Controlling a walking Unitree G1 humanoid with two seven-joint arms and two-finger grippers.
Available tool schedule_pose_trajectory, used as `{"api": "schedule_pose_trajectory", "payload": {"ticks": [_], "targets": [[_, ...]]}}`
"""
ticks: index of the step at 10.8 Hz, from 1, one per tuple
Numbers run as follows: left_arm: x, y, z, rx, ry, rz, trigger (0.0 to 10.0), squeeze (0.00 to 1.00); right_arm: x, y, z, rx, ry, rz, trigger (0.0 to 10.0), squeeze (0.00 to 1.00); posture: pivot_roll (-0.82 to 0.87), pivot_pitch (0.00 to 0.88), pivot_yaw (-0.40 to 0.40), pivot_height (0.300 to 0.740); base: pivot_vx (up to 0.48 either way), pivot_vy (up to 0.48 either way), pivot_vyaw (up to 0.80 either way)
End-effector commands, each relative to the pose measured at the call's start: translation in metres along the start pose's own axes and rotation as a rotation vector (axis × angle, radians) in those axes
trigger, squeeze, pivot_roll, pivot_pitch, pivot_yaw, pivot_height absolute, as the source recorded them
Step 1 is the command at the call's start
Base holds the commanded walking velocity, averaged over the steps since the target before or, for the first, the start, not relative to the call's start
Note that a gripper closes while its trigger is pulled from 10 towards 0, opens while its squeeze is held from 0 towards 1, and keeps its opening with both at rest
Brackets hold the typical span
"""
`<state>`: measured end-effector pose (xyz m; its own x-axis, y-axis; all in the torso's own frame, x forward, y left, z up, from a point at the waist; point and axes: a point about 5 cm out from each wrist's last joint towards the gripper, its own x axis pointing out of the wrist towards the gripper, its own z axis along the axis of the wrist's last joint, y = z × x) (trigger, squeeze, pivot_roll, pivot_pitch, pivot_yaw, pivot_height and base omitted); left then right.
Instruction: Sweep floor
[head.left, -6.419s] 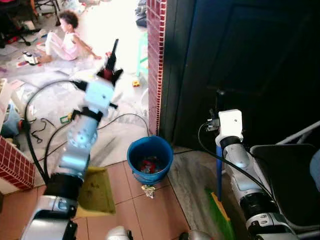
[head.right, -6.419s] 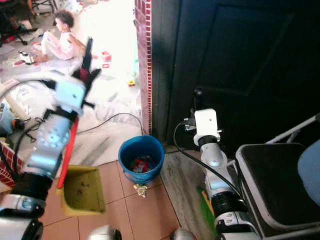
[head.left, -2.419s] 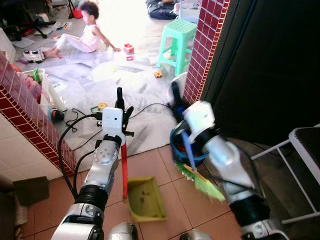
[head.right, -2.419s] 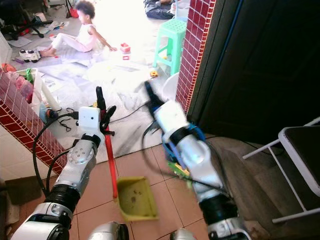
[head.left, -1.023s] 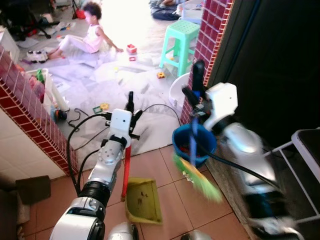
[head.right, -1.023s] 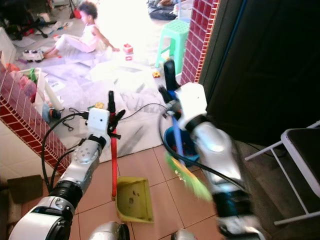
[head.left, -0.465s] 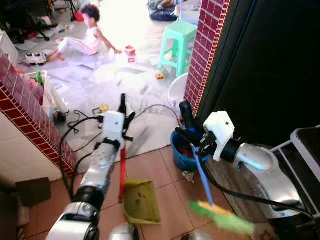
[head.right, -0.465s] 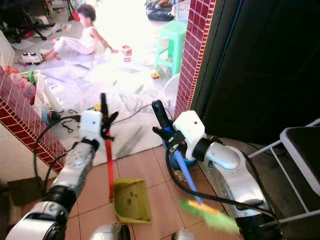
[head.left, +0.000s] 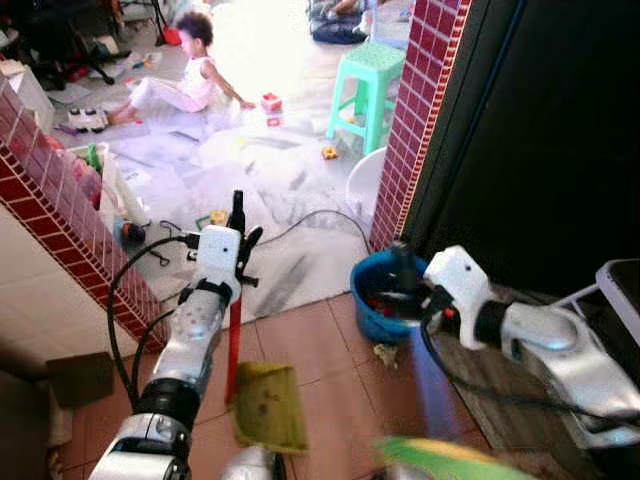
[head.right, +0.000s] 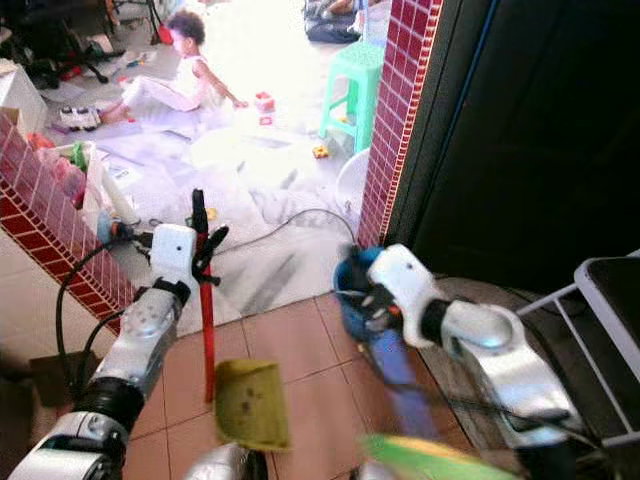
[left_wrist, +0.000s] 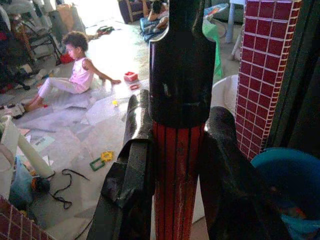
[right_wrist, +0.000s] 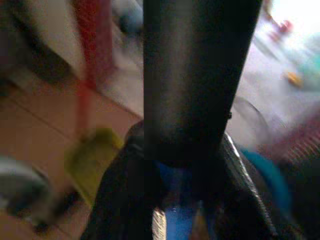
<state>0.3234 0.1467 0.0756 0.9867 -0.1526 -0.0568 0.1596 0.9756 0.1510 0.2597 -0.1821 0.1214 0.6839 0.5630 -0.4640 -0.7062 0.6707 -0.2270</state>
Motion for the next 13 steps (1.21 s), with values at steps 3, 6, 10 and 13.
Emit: {"api": "schedule_pose_trajectory", "payload": {"ticks": [3,6,10,13], "targets": [[0.003,0.002,0.014,0.03,-0.047,0.019,10.0,0.0,0.01,-0.035,-0.004,0.03,0.039,-0.395,10.0,0.0,-0.06,0.032,0.046,0.74,0.0,0.0,0.0],[0.001,0.009,0.013,0.011,-0.048,0.1,10.0,0.0,0.015,-0.059,0.027,0.206,-0.247,-0.786,10.0,0.0,-0.05,0.032,0.041,0.74,0.0,0.0,0.0],[0.004,0.01,0.014,0.029,-0.032,0.15,10.0,0.0,0.041,-0.044,0.054,0.258,-0.423,-0.88,10.0,0.0,-0.02,0.02,0.045,0.74,0.0,0.0,0.0],[0.005,0.01,0.012,-0.016,-0.025,0.176,10.0,0.0,0.057,-0.037,0.062,0.309,-0.493,-0.834,10.0,0.0,0.0,0.015,0.037,0.74,0.0,0.0,0.0]]}}
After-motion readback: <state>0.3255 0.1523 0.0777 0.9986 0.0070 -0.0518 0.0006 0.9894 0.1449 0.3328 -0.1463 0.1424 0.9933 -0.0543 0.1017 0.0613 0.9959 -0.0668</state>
